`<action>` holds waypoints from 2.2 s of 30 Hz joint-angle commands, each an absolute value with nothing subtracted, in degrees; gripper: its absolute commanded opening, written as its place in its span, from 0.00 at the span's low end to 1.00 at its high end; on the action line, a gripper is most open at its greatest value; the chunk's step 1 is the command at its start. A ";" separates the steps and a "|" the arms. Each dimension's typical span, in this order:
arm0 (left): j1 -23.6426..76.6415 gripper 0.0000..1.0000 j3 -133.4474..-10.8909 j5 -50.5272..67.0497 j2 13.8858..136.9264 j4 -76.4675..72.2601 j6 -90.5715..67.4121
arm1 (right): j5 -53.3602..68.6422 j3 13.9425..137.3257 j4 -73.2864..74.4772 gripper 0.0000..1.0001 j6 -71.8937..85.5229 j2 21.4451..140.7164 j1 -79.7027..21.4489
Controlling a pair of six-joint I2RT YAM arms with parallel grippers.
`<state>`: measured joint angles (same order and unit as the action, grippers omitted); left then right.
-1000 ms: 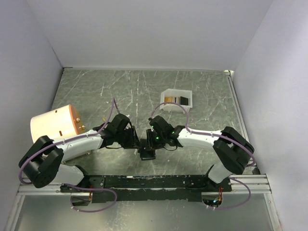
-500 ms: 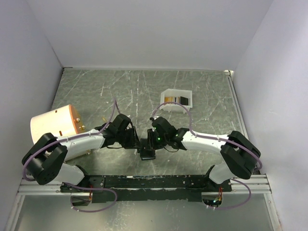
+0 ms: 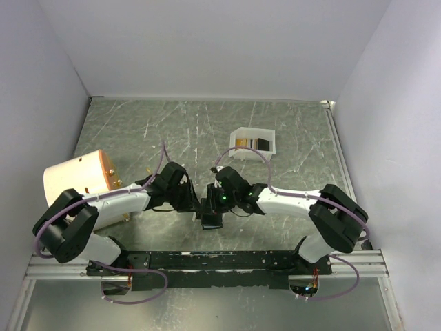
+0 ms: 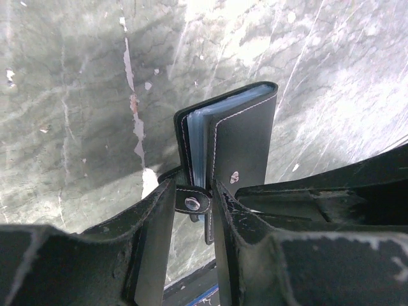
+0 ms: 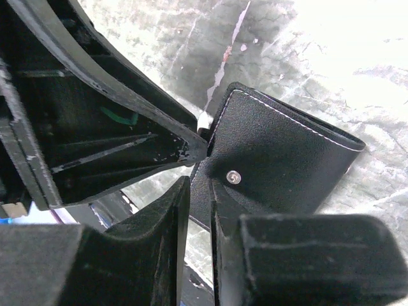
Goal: Put the credit cards into the card holder
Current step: Close the card holder at the center of the board.
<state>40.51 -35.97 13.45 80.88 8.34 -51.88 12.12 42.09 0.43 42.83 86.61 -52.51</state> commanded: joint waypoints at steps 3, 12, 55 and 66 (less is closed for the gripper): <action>38.92 0.41 -38.49 14.47 81.32 6.83 -51.42 | 13.25 43.47 -1.63 0.21 44.06 88.10 -52.64; 37.76 0.42 -40.23 15.58 82.72 5.46 -49.87 | 12.22 42.75 -1.16 0.20 44.82 89.07 -52.58; 36.91 0.34 -38.77 17.07 86.83 4.65 -48.69 | 13.36 47.33 1.01 0.17 45.55 92.27 -52.59; 36.89 0.34 -38.93 16.90 87.25 5.15 -48.60 | 13.25 47.13 1.38 0.00 45.20 91.54 -52.64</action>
